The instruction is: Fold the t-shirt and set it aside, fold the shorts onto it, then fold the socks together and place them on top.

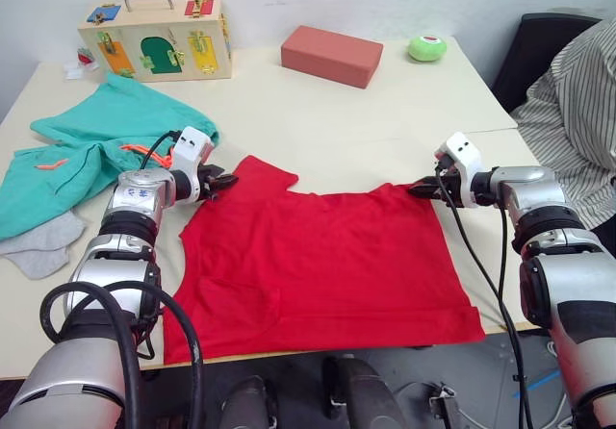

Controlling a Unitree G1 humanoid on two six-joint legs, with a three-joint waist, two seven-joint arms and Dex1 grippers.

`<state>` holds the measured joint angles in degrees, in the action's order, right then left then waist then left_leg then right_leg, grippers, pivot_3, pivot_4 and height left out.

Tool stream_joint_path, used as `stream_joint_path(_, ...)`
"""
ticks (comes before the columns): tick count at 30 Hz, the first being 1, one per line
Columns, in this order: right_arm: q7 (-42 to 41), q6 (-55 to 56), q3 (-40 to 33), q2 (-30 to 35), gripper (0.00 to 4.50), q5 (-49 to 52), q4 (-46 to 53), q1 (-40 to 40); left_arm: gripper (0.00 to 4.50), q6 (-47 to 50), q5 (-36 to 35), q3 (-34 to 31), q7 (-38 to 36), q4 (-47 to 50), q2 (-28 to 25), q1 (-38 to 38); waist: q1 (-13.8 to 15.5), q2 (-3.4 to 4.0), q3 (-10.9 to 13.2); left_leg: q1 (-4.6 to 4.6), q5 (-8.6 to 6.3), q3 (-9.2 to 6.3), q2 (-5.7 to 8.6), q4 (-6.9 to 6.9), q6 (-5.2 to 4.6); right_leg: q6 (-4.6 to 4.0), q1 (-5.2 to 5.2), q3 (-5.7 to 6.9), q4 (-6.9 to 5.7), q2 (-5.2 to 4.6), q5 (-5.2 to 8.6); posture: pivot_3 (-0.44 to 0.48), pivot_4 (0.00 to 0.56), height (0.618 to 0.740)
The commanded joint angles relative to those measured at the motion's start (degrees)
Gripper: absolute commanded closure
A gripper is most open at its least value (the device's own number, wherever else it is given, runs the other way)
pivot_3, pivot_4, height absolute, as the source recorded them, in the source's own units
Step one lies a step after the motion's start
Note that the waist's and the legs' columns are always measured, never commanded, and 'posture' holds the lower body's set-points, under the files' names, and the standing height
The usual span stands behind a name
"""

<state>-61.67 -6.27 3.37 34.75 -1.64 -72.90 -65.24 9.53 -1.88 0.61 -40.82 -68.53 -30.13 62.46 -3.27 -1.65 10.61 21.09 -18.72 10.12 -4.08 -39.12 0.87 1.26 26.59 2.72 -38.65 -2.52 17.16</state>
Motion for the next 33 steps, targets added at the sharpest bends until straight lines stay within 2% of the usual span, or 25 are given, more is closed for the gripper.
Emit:
stream_joint_path(1, -0.7, 2.4, -1.6, 0.7, 4.50, 0.3, 0.6, -0.1, 3.72, -2.6, 2.6, 1.3, -0.6, -1.4, 0.7, -1.6, 0.1, 0.00, 0.0, 0.01, 0.00, 0.00, 0.01, 0.00, 0.00, 0.00, 0.00, 0.01, 0.00, -0.01, 0.00, 0.000, 0.150, 0.740)
stream_joint_path(3, -1.2, 4.2, -2.4, 0.9, 4.50, 0.9, 1.0, 0.3, 4.34, -4.9, 2.9, 1.3, -1.3, -0.9, 0.6, -2.3, 0.0, 0.00, 0.0, 0.01, 0.00, 0.00, 0.03, 0.00, 0.00, 0.00, 0.00, 0.01, 0.00, -0.03, 0.00, 0.000, 0.150, 0.740)
stream_joint_path(4, -1.1, 4.8, -2.8, 0.9, 4.50, 1.0, 1.1, 0.5, 4.46, -5.6, 2.9, 1.1, -1.4, -0.8, 0.5, -2.5, 0.0, 0.00, 0.0, 0.00, 0.00, 0.00, 0.03, 0.00, 0.00, 0.00, 0.00, 0.01, -0.01, -0.02, 0.00, 0.000, 0.150, 0.740)
stream_joint_path(10, -1.7, 6.4, -5.2, 1.8, 4.50, 2.3, 1.9, 1.6, 4.46, -9.0, -1.7, -4.8, -2.6, 1.0, -0.3, -4.1, 0.0, 0.00, 0.0, 0.01, 0.00, -0.01, 0.01, 0.00, 0.00, 0.00, 0.00, 0.02, -0.01, -0.02, 0.00, 0.000, 0.150, 0.740)
stream_joint_path(20, -7.4, 8.1, -9.3, 3.9, 4.50, 6.0, 5.5, 4.9, 4.46, -7.6, -6.3, -10.3, -8.0, 5.3, -3.2, -5.6, -0.1, 0.00, 0.0, 0.06, 0.00, -0.03, -0.01, 0.01, 0.00, 0.00, 0.01, 0.04, 0.02, 0.01, 0.00, 0.000, 0.150, 0.740)
stream_joint_path(27, -12.9, 8.9, -10.1, 4.6, 4.50, 8.2, 11.2, 9.5, 4.46, -5.0, -6.8, -10.0, -12.7, 11.0, -4.5, -8.1, -0.1, 0.00, 0.0, 0.05, 0.00, -0.05, 0.01, 0.01, 0.00, 0.00, 0.00, 0.05, 0.01, 0.01, 0.00, 0.000, 0.150, 0.740)
stream_joint_path(33, -13.4, 9.0, -10.5, 4.3, 4.50, 9.2, 14.0, 12.1, 4.46, -2.6, -6.5, -9.0, -13.7, 14.3, -4.9, -9.8, -0.1, 0.00, 0.0, 0.04, 0.00, -0.05, -0.01, 0.01, 0.00, 0.00, 0.00, 0.04, 0.01, 0.03, 0.00, 0.000, 0.150, 0.740)
